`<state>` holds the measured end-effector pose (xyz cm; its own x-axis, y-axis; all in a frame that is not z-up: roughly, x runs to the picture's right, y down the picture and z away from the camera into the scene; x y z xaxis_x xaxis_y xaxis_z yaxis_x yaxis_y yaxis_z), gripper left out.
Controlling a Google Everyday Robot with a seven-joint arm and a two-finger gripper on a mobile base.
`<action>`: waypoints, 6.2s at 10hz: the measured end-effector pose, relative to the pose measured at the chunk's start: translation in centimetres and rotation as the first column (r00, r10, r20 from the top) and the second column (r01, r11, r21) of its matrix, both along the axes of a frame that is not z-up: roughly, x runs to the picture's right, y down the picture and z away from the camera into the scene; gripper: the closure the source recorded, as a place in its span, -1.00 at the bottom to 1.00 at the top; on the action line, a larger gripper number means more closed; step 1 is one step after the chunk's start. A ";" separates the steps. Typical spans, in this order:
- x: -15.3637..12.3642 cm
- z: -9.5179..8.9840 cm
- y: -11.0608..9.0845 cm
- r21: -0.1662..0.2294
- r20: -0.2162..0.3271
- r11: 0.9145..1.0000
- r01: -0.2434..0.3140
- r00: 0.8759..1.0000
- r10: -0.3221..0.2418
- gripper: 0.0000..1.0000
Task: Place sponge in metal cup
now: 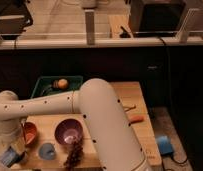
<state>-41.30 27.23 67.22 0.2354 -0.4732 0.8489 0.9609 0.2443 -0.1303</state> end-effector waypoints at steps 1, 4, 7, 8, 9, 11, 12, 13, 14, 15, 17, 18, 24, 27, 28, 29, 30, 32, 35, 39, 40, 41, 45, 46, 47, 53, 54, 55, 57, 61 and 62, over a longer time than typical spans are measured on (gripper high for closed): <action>0.1 0.2 -0.1 0.000 -0.004 1.000 0.002 1.000 -0.002 -0.59; 0.6 0.8 -0.3 -0.003 -0.016 1.000 0.005 1.000 -0.005 -0.60; 0.9 0.9 -0.4 0.000 -0.004 1.000 -0.002 1.000 0.002 -0.60; 1.0 0.9 -0.7 0.011 -0.004 1.000 -0.009 1.000 0.009 -0.60; 1.1 0.9 -0.9 0.025 -0.018 1.000 -0.018 1.000 0.019 -0.60; 1.1 0.7 -1.4 0.052 -0.039 0.998 -0.033 0.999 0.035 -0.60; 1.2 0.7 -1.4 0.054 -0.041 0.998 -0.034 0.999 0.036 -0.60; 1.3 0.8 -1.4 0.054 -0.041 0.998 -0.035 0.998 0.037 -0.60; 1.3 0.8 -1.5 0.054 -0.042 0.998 -0.035 0.998 0.038 -0.60; 1.3 0.8 -1.5 0.054 -0.042 0.998 -0.035 0.998 0.037 -0.60; 1.2 0.7 -1.4 0.054 -0.040 0.998 -0.034 0.999 0.036 -0.60; 1.2 0.7 -1.4 0.054 -0.040 0.998 -0.033 0.999 0.036 -0.60; 1.2 0.7 -1.4 0.054 -0.040 0.998 -0.033 0.999 0.036 -0.60; 1.2 0.7 -1.4 0.054 -0.041 0.998 -0.034 0.999 0.036 -0.60; 1.2 0.7 -1.4 0.054 -0.041 0.998 -0.034 0.999 0.036 -0.60; 1.2 0.8 -1.4 0.054 -0.041 0.998 -0.034 0.999 0.036 -0.60; 1.2 0.7 -1.4 0.054 -0.041 0.998 -0.034 0.999 0.036 -0.60; 1.2 0.7 -1.4 0.054 -0.041 0.998 -0.034 0.999 0.036 -0.60; 1.2 0.8 -1.4 0.053 -0.041 0.998 -0.034 0.999 0.036 -0.60; 1.2 0.8 -1.4 0.053 -0.041 0.998 -0.034 0.999 0.036 -0.60; 1.2 0.8 -1.4 0.053 -0.041 0.998 -0.034 0.999 0.036 -0.60; 1.2 0.8 -1.4 0.053 -0.041 0.998 -0.034 0.999 0.036 -0.60; 1.2 0.8 -1.4 0.053 -0.041 0.998 -0.034 0.999 0.036 -0.60; 1.2 0.8 -1.4 0.053 -0.041 0.998 -0.034 0.999 0.036 -0.60; 1.2 0.8 -1.4 0.053 -0.041 0.998 -0.034 0.999 0.036 -0.60; 1.2 0.8 -1.4 0.053 -0.041 0.998 -0.034 0.999 0.036 -0.60; 1.2 0.8 -1.4 0.053 -0.041 0.998 -0.034 0.999 0.036 -0.60; 1.2 0.8 -1.4 0.053 -0.041 0.998 -0.034 0.999 0.036 -0.60; 1.2 0.8 -1.4 0.053 -0.041 0.998 -0.033 0.999 0.036 -0.60; 1.2 0.8 -1.4 0.053 -0.041 0.998 -0.033 0.999 0.036 -0.60; 1.2 0.8 -1.4 0.053 -0.041 0.998 -0.033 0.999 0.036 -0.60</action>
